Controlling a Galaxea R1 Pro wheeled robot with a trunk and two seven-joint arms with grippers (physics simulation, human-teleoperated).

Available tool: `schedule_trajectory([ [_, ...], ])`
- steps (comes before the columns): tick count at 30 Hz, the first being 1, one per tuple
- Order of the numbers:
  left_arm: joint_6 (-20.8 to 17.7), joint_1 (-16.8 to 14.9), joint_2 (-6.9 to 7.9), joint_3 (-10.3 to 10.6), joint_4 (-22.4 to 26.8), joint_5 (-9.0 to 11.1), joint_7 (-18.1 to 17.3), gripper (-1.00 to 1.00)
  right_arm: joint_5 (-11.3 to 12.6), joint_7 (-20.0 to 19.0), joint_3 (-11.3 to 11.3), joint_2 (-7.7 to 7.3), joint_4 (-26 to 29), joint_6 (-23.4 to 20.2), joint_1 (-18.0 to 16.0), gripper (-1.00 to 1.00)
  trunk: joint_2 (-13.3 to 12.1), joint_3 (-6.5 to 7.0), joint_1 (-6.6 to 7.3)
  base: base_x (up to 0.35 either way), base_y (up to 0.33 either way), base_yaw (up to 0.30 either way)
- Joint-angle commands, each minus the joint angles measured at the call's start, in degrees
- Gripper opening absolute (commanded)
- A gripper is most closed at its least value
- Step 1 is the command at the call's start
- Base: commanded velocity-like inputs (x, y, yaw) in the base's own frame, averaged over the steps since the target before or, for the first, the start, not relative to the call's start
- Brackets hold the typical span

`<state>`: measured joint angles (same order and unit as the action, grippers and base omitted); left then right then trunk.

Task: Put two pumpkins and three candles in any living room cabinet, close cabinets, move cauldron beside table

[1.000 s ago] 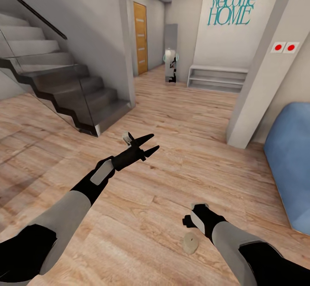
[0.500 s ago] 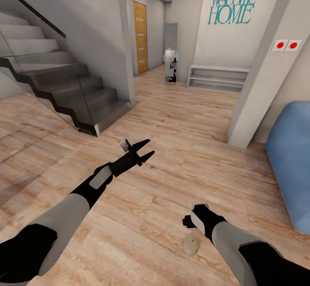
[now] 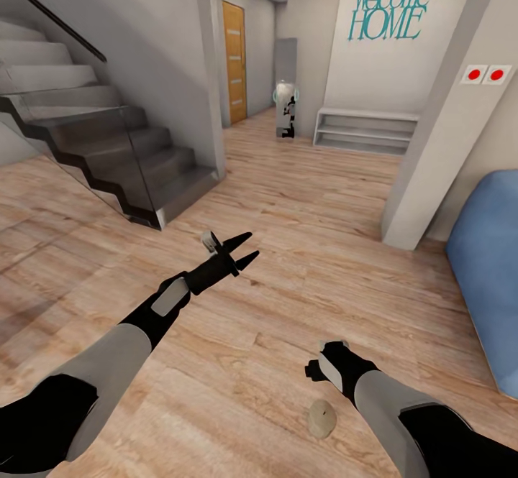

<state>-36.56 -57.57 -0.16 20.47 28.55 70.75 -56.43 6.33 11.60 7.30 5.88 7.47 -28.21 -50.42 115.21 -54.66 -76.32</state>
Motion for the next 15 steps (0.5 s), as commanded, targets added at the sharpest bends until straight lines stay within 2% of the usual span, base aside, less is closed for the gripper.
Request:
schedule_trajectory([
  [1, 0.0, 0.0, -0.04, 0.0, 0.0, 0.0, 0.0, 1.0, 0.0, 0.0, 0.0, 0.0, 0.0, 0.0, 0.0, 1.0, 0.4, -0.18, -0.22, 0.0, 0.0, 0.0],
  [10, 0.0, 0.0, -1.0, 0.0, 0.1, -0.3, 0.0, 1.0, 0.0, 0.0, 0.0, 0.1, 0.0, 0.0, 0.0, 1.0, 4.0, -1.8, -2.2, 0.0, 0.0, 0.0],
  [15, 0.0, 0.0, -1.06, 0.0, 0.1, -0.3, 0.0, 1.0, 0.0, 0.0, 0.0, 0.1, 0.0, 0.0, 0.0, 1.0, 6.0, -2.7, -3.3, 0.0, 0.0, 0.0],
])
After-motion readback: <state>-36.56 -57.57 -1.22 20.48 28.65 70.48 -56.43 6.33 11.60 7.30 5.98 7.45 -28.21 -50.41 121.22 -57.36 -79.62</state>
